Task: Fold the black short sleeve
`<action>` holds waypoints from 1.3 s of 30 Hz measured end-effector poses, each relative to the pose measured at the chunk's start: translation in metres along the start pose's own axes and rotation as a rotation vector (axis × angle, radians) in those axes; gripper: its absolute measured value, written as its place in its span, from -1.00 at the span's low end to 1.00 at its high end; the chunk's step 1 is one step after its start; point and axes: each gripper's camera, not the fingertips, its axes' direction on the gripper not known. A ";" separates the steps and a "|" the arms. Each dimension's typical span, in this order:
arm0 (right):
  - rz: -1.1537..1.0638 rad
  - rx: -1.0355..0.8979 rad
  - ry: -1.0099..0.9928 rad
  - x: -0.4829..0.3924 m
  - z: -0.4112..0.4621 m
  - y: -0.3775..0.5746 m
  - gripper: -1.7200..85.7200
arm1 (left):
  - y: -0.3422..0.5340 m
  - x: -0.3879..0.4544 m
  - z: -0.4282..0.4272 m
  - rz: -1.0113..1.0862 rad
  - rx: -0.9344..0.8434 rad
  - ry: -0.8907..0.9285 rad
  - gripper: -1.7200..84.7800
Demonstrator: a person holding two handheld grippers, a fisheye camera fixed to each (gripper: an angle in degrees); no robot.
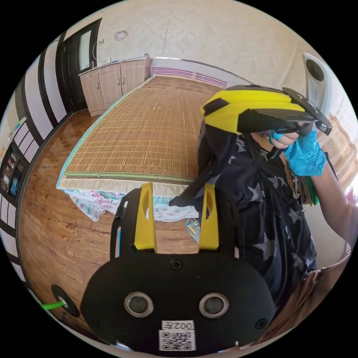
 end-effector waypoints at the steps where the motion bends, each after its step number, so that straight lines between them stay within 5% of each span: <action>1: 0.003 0.004 0.004 0.002 -0.009 0.012 -0.89 | -0.009 0.004 0.002 0.034 -0.011 0.023 -0.63; 11: 0.143 -0.024 0.076 0.024 -0.072 0.150 -0.86 | -0.075 0.071 -0.001 0.320 -0.070 0.177 -0.94; 23: 0.475 -0.230 0.197 0.018 -0.049 0.359 -0.86 | -0.103 0.169 0.027 0.423 -0.202 0.262 -0.97; 39: 0.559 -0.325 0.234 -0.060 0.010 0.380 -0.76 | -0.116 0.187 0.012 0.286 -0.200 0.138 -0.84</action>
